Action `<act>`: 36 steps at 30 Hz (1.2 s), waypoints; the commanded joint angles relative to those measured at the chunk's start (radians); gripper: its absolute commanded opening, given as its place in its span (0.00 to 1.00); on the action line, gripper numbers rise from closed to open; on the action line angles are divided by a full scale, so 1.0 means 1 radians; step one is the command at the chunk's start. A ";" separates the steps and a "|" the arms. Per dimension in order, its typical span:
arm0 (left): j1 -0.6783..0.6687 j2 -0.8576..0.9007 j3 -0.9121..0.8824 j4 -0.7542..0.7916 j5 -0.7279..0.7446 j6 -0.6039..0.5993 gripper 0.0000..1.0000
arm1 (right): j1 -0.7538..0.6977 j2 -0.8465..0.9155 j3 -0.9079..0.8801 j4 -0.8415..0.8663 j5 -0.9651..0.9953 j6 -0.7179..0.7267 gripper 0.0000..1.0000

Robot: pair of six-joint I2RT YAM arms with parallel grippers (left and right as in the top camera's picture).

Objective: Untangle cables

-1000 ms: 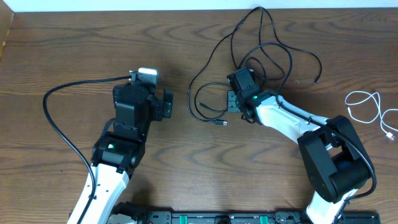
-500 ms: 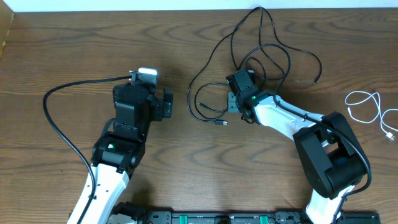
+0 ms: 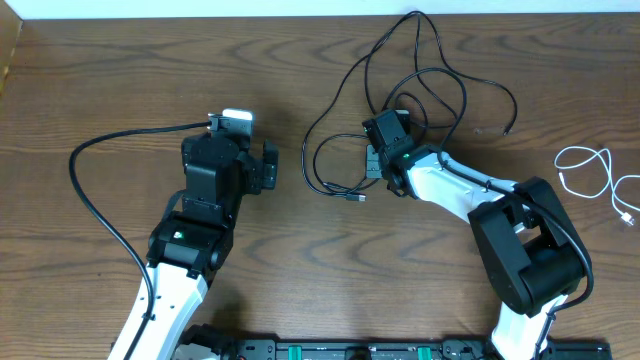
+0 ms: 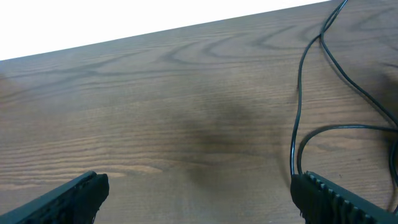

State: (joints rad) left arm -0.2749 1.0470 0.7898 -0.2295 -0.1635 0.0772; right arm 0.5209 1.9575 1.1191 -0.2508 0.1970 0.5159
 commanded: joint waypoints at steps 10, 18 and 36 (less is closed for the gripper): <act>0.003 -0.012 0.003 -0.002 -0.002 -0.012 0.98 | 0.004 -0.431 0.121 -0.204 0.030 -0.262 0.01; 0.003 -0.012 0.003 -0.002 -0.002 -0.013 0.98 | 0.003 -0.687 0.319 -0.205 0.041 -0.407 0.01; 0.003 -0.009 0.003 -0.002 0.335 -0.011 0.99 | 0.003 -0.839 0.576 -0.202 0.126 -0.541 0.01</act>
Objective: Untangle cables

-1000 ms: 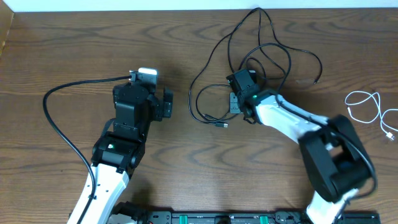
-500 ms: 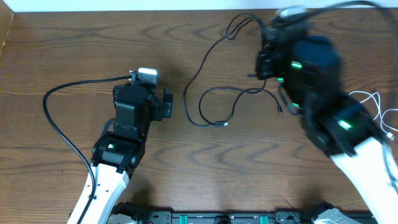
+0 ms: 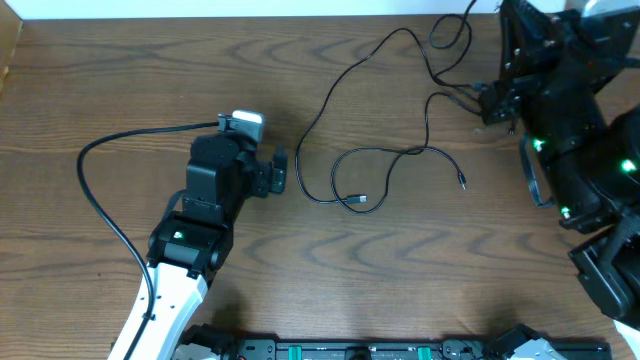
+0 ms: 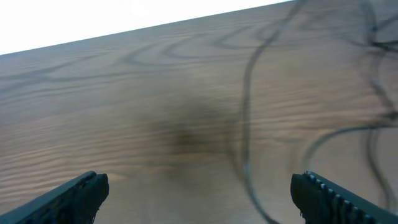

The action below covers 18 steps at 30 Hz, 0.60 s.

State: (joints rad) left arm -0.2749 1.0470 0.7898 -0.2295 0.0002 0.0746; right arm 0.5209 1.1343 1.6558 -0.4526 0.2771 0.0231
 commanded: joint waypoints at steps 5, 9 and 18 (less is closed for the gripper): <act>0.003 -0.009 0.003 -0.002 0.251 -0.009 0.99 | 0.004 -0.029 0.087 0.002 0.072 -0.121 0.02; 0.003 -0.009 0.003 -0.002 0.251 -0.009 0.99 | 0.004 -0.046 0.159 0.005 0.034 -0.137 0.01; 0.003 0.013 0.003 -0.002 0.251 -0.009 0.99 | 0.003 -0.080 0.288 0.008 0.096 -0.190 0.02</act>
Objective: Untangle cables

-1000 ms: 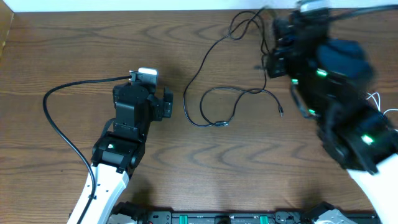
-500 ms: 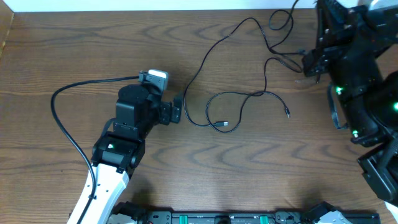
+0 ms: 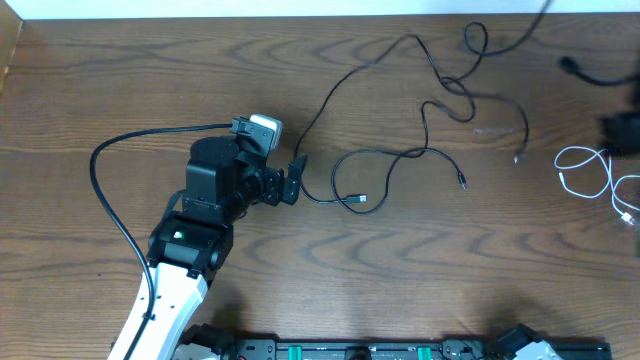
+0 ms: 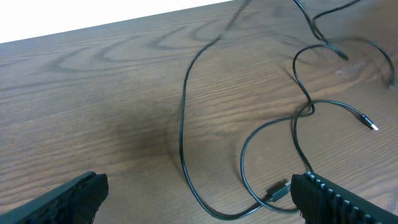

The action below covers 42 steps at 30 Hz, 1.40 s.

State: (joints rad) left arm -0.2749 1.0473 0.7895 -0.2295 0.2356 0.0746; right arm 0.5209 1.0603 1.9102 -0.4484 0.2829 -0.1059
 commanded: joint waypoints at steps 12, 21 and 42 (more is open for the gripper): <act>0.003 0.027 0.004 0.016 0.015 -0.009 0.99 | 0.003 0.019 0.037 0.333 0.922 -0.521 0.02; 0.003 0.027 0.004 0.017 0.016 -0.009 0.98 | 0.003 0.053 0.036 0.308 0.931 -0.516 0.02; 0.003 0.027 0.004 0.006 0.016 -0.005 0.99 | -0.286 0.314 0.031 0.220 1.123 -0.377 0.01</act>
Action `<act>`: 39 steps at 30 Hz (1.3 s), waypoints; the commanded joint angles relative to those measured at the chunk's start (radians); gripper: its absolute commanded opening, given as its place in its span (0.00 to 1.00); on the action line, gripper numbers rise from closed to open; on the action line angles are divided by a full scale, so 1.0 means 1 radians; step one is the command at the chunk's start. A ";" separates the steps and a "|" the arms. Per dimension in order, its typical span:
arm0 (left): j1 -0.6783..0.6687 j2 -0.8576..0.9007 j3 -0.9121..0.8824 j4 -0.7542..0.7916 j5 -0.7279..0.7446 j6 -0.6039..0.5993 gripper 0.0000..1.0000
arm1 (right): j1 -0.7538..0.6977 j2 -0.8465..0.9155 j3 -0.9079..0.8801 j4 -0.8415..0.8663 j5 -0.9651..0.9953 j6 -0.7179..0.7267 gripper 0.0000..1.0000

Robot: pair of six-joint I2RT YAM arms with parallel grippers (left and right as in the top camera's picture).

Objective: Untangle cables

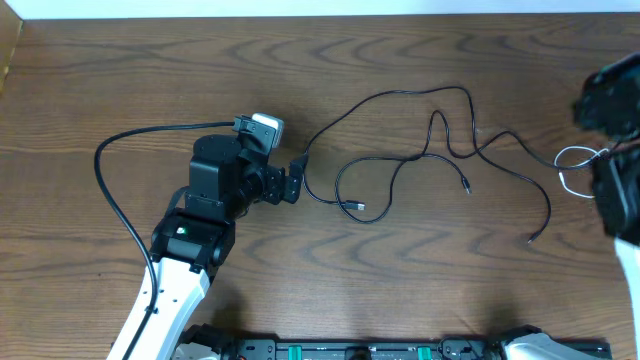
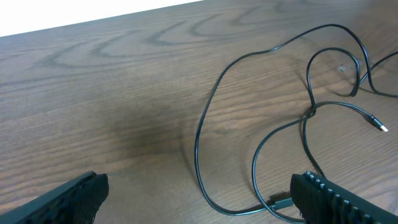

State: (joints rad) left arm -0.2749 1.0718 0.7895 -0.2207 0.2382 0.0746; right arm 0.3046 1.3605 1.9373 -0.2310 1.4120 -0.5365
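A thin black cable (image 1: 400, 94) lies spread over the table from the middle to the right, with one loop crossing itself near the centre. Its one free end (image 1: 530, 240) rests low on the right. In the left wrist view the cable (image 2: 198, 143) curves down between my open fingers, and a USB plug (image 2: 278, 201) lies beside the right finger (image 2: 333, 199). My left gripper (image 1: 297, 178) stands open at the cable's left bend and holds nothing. A white cable (image 1: 572, 160) lies coiled at the far right. Beside it is my right arm (image 1: 612, 150), its fingers not discernible.
The left arm's own thick black lead (image 1: 110, 200) arcs over the table's left part. The table's far edge (image 1: 320, 14) runs along the top. The wooden table (image 1: 420, 290) shows bare in front of the cable.
The black cable's right part has shifted down and lies flatter, its end now low on the right. The right arm shows larger at the right edge. The left gripper has stayed by the cable's left bend.
First the right gripper was at a bunched black cable mid-table, with the left gripper open to its left. Then the right arm stood high at the upper right with the cable drawn out. Then the left gripper was at the cable's left bend. Now the cable lies spread.
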 commanded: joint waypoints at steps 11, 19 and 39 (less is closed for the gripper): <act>0.003 0.003 0.004 -0.003 0.013 -0.005 0.99 | -0.123 0.079 0.003 -0.028 -0.352 0.211 0.01; 0.003 0.003 0.004 -0.003 0.055 -0.005 0.99 | -0.194 0.109 0.003 -0.230 -1.267 0.453 0.01; 0.003 0.003 0.004 -0.032 0.068 -0.005 0.99 | -0.287 0.552 0.003 -0.566 -1.654 0.415 0.99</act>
State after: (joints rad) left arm -0.2749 1.0718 0.7898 -0.2405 0.2905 0.0746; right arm 0.0345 1.8828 1.9369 -0.7448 -0.2157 -0.1165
